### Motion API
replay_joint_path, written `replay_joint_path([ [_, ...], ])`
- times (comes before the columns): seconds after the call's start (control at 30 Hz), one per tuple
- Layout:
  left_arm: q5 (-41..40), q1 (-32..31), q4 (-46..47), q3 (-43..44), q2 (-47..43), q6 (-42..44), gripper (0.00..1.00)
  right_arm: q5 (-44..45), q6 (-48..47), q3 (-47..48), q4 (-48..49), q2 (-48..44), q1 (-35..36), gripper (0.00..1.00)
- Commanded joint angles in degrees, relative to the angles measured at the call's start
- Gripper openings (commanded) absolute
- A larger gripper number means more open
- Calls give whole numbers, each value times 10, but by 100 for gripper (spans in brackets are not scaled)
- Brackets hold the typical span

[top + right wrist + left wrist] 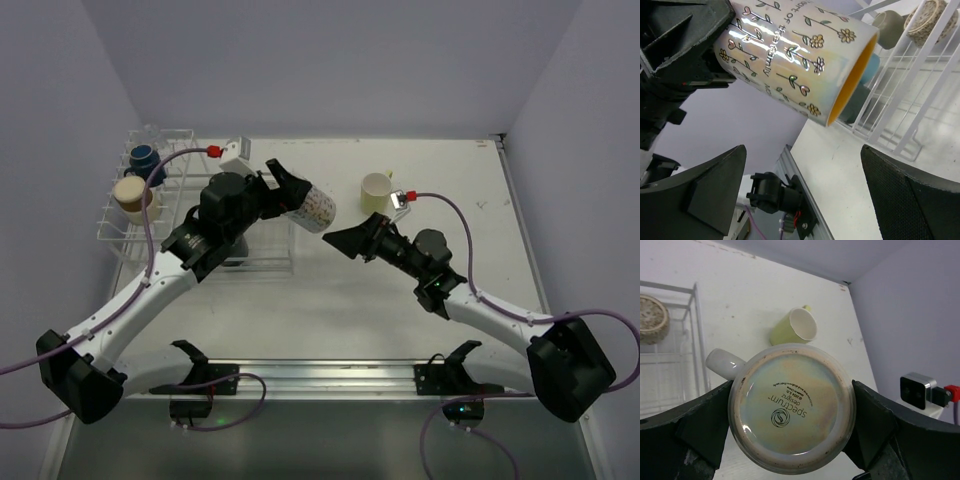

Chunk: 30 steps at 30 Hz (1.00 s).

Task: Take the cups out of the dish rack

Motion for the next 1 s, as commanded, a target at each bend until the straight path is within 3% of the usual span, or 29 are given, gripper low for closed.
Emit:
replay_joint_path([
  [0.0,109,-2,134,-30,-41,-68,11,-18,3,-19,90,-26,4,98],
  [0.17,171,-3,181,-67,-59,-110,12,-84,-21,2,91,-30,10,95],
  [0.43,247,-10,283,-114,-59,-192,11,-80,-4,-17,172,-49,13,88],
  [0.57,281,-25,346,-145,-53,-230,13,-75,1,-19,186,-75,17,79],
  [0.67,287,-37,346,-147,-49,-226,21,-63,1,-22,185,-109,18,58],
  [0.7,288,-38,346,-151,-50,-224,29,-58,1,-25,183,-117,18,46],
  [0.77,291,-41,346,-158,-59,-220,41,-44,-3,-29,164,-145,19,31],
  [0.8,291,-41,345,-165,-62,-216,58,-38,-5,-29,150,-155,19,24],
  [0.83,291,-40,342,-167,-70,-212,67,-26,-8,-27,135,-173,19,10],
  [0.87,291,-41,338,-168,-74,-197,75,-21,-19,-25,102,-181,20,5],
  [0.9,290,-41,322,-167,-78,-187,89,-20,-26,-20,84,-188,19,1],
  [0.97,280,-41,297,-164,-89,-153,98,-23,-46,-7,41,-203,19,0],
])
